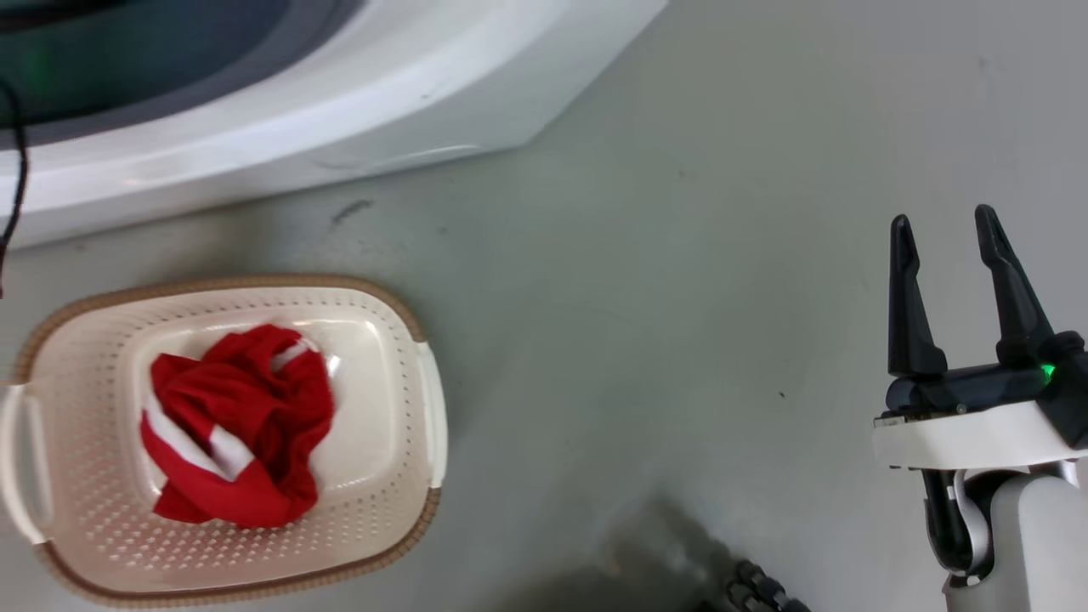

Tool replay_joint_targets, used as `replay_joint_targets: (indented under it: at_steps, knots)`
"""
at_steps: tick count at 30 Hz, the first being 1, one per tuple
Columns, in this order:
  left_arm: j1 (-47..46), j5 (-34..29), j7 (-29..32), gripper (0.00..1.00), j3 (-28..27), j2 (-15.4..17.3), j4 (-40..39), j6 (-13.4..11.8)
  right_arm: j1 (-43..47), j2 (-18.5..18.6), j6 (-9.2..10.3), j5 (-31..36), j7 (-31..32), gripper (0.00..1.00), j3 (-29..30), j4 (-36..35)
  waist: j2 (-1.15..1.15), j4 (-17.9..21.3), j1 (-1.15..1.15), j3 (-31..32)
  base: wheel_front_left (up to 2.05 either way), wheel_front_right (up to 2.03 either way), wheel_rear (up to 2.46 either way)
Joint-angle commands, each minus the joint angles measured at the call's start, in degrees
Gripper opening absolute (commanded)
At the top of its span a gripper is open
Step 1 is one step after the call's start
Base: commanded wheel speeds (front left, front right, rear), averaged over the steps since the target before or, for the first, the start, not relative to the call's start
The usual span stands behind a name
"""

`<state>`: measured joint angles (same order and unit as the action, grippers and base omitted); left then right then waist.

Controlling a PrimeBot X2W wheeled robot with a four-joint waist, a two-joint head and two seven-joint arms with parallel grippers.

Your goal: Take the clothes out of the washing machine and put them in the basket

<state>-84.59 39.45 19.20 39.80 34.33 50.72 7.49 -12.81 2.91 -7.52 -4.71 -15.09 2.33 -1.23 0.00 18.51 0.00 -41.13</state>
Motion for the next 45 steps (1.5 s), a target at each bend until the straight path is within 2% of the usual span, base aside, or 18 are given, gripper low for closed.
replay_joint_targets:
  at_steps: [1,11,15,18,22,26,31,38,39,45]
  knots:
    - [1.83,0.54,-2.98,0.0,-0.08,-0.67,-0.06,-0.07,0.34,-0.06,0.06,0.7,-0.12,1.0,0.25,0.34,0.0,-2.9,0.0,3.83,0.0,0.0,0.0]
    - [13.75,1.25,-22.44,0.0,0.5,-3.3,-1.21,-0.16,1.8,-0.04,0.06,4.12,-0.12,1.0,1.4,1.73,0.0,-7.8,0.0,12.83,0.0,0.0,0.0]
    - [18.43,0.86,-29.92,0.0,0.56,-4.31,-1.67,-0.71,3.03,-0.04,0.06,4.99,-0.12,1.0,1.38,2.54,0.0,-9.04,0.0,16.6,0.0,0.0,0.0]
    - [21.64,0.88,-33.4,0.0,-0.38,-5.47,-3.55,-1.79,4.0,-0.04,0.06,5.57,-0.12,1.0,1.49,3.12,0.0,-9.92,0.0,19.2,0.0,0.0,0.0]
    - [26.55,-0.33,-34.47,0.0,-3.59,-6.07,-9.63,-4.44,5.16,-0.03,0.06,5.92,-0.11,1.0,2.73,4.28,0.0,-11.25,0.0,22.61,0.0,0.0,0.0]
    - [33.7,-3.09,-34.5,0.0,-8.95,-6.54,-20.64,-6.87,5.83,-0.04,0.06,6.23,-0.12,1.0,3.52,4.89,0.0,-12.33,0.0,25.16,0.0,0.0,0.0]
    - [42.41,-6.04,-34.51,0.0,-14.25,-6.01,-33.86,-8.58,6.82,-0.05,0.06,6.67,-0.12,1.0,3.92,5.45,0.0,-13.64,0.0,27.79,0.0,0.0,0.0]
    - [51.95,-5.96,-33.48,0.0,-14.59,-3.73,-47.71,-10.18,8.3,-0.05,0.06,6.7,-0.12,1.0,4.08,5.94,0.0,-14.95,0.0,29.24,0.0,0.0,0.0]
    - [55.24,-4.14,-31.56,0.0,-14.49,-2.82,-53.1,-10.43,8.32,-0.04,0.06,6.4,-0.12,1.0,4.15,6.01,0.0,-15.49,0.0,29.01,0.0,0.0,0.0]
    - [60.64,-2.29,-25.61,0.0,-11.95,-0.22,-60.94,-10.13,8.43,-0.04,0.06,6.89,-0.12,1.0,4.4,6.16,0.0,-16.55,0.0,28.18,0.0,0.0,0.0]
